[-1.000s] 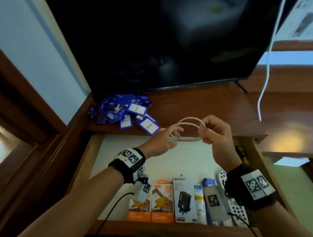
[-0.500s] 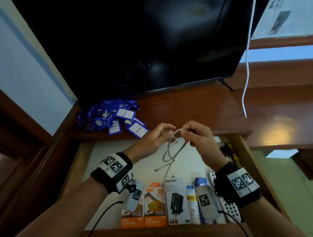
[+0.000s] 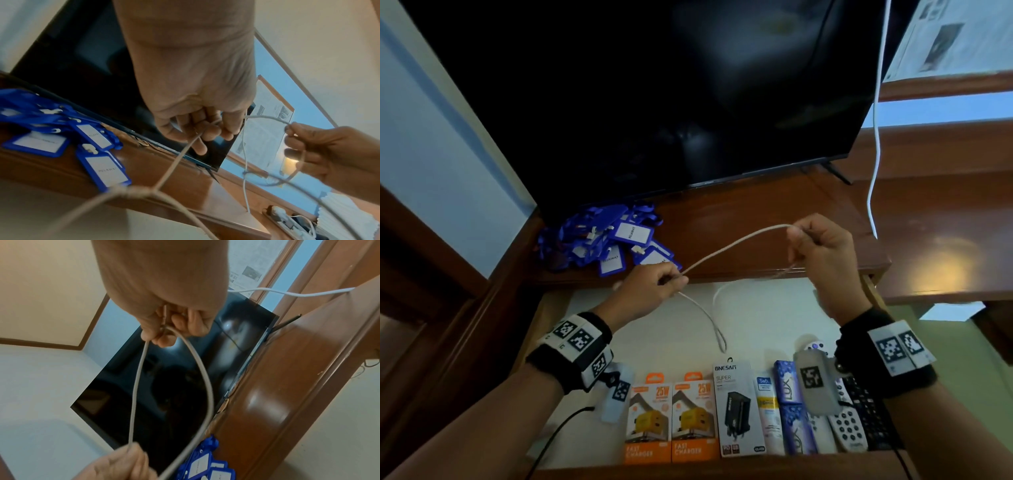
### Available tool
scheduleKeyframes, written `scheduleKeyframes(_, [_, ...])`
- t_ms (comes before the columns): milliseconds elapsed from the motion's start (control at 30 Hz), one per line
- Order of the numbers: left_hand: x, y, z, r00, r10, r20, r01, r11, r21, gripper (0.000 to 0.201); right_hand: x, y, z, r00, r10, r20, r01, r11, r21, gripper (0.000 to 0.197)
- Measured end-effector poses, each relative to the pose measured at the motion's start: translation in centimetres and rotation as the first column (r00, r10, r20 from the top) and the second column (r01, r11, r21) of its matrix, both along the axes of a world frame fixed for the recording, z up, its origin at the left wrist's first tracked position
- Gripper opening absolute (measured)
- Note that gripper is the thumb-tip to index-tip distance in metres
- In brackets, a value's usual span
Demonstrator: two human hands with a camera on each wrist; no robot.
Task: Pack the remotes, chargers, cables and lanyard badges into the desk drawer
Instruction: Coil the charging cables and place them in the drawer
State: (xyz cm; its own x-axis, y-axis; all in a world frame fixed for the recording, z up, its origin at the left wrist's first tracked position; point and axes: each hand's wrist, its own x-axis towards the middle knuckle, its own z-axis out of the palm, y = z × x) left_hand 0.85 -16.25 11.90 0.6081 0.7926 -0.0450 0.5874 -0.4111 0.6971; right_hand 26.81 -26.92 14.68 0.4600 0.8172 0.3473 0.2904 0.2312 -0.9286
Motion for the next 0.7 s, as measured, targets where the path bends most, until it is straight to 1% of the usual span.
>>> scheduleKeyframes(100, [-1.6,0.6,-0.4,0.997,0.073,-0.028,-0.073,0.997,0.002,0.020,1.5,0.2,-0.2,0.994,-0.111,-0.004,0.111,0.994,0.016,0.022])
scheduleKeyframes(200, [-2.5,1.0,-0.5,0.989,0.138,-0.060,-0.137,0.990,0.033,0.018,2.0,0.5,-1.2,0.983,-0.185,0.019,0.185,0.982,-0.028,0.021])
scheduleKeyframes(267, [-2.7,1.4,-0.5,0.980,0.185,-0.073,-0.179,0.980,0.086,0.017,1.9,0.7,-2.2,0.971,-0.237,0.037,0.239,0.968,-0.071,0.020])
scheduleKeyframes(333, [-2.9,1.9,-0.4,0.963,0.260,-0.071,-0.243,0.951,0.191,0.019,1.8,0.8,-3.2,0.959,-0.281,0.046,0.285,0.952,-0.110,0.020])
scheduleKeyframes(367, [-3.2,2.1,-0.2,0.955,0.294,-0.049,-0.276,0.935,0.222,0.020,1.7,0.9,-3.5,0.954,-0.291,0.071,0.299,0.945,-0.135,0.019])
scheduleKeyframes(400, [-3.4,2.3,0.0,0.950,0.314,-0.007,-0.305,0.927,0.217,0.020,1.7,0.9,-3.8,0.948,-0.297,0.119,0.314,0.934,-0.170,0.020])
scheduleKeyframes(500, [-3.5,2.2,0.7,0.925,0.356,0.134,-0.371,0.922,0.112,0.020,1.2,1.0,-4.7,0.918,-0.294,0.265,0.361,0.896,-0.258,0.021])
scheduleKeyframes(600, [-3.4,2.2,1.0,0.883,0.395,0.254,-0.426,0.901,0.083,0.022,0.4,1.3,-5.4,0.912,-0.286,0.295,0.373,0.878,-0.301,0.019])
scheduleKeyframes(700, [-3.1,1.8,1.3,0.823,0.419,0.383,-0.445,0.895,-0.022,0.025,-0.3,2.0,-6.1,0.920,-0.229,0.318,0.339,0.871,-0.355,0.008])
